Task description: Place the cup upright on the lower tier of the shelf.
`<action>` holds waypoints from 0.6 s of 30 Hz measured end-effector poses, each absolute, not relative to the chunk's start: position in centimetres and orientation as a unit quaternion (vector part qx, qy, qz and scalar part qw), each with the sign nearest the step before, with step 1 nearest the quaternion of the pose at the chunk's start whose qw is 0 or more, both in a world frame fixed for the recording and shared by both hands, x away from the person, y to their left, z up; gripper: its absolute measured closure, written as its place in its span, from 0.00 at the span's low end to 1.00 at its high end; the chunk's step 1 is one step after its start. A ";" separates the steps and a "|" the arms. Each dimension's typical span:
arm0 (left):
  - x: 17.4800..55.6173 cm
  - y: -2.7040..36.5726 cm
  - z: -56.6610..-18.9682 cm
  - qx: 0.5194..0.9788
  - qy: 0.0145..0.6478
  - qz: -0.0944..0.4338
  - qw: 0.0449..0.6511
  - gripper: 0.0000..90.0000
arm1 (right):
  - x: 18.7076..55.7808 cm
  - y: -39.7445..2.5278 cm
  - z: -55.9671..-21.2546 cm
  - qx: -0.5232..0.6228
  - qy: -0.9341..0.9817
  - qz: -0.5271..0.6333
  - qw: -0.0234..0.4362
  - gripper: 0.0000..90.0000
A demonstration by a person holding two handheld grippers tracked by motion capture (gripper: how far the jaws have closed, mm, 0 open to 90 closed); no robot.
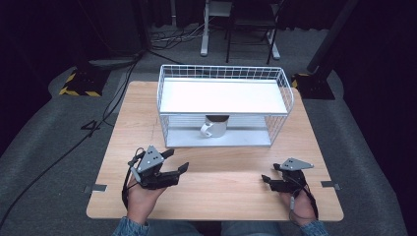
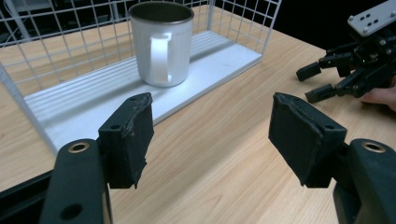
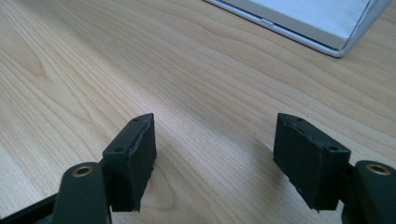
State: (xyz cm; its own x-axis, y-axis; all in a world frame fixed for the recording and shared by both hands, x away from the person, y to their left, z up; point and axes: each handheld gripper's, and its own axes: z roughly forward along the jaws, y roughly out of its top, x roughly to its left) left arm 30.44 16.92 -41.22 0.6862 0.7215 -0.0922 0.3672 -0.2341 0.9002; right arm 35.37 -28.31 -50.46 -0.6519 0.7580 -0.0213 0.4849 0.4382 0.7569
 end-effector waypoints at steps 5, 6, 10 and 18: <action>30.0 18.0 -41.6 0.770 0.353 0.177 0.501 0.34 | 35.4 -28.3 -50.5 0.376 0.828 0.375 0.181 0.34; 29.8 18.3 -41.8 0.771 0.354 0.175 0.500 0.34 | 35.4 -28.3 -50.5 0.376 0.828 0.375 0.181 0.34; 29.6 19.3 -42.3 0.776 0.354 0.179 0.491 0.34 | 35.4 -28.3 -50.5 0.375 0.829 0.374 0.182 0.34; 29.6 21.4 -44.1 0.781 0.372 0.179 0.468 0.31 | 35.3 -28.3 -50.5 0.374 0.829 0.374 0.183 0.34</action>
State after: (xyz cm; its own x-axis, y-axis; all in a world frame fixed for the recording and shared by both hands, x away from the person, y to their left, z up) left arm 29.56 21.40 -44.06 0.6591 0.7490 -0.0679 0.4132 -0.2852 0.8648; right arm 35.33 -28.27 -50.46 -0.6538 0.7563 -0.0234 0.4824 0.4405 0.7571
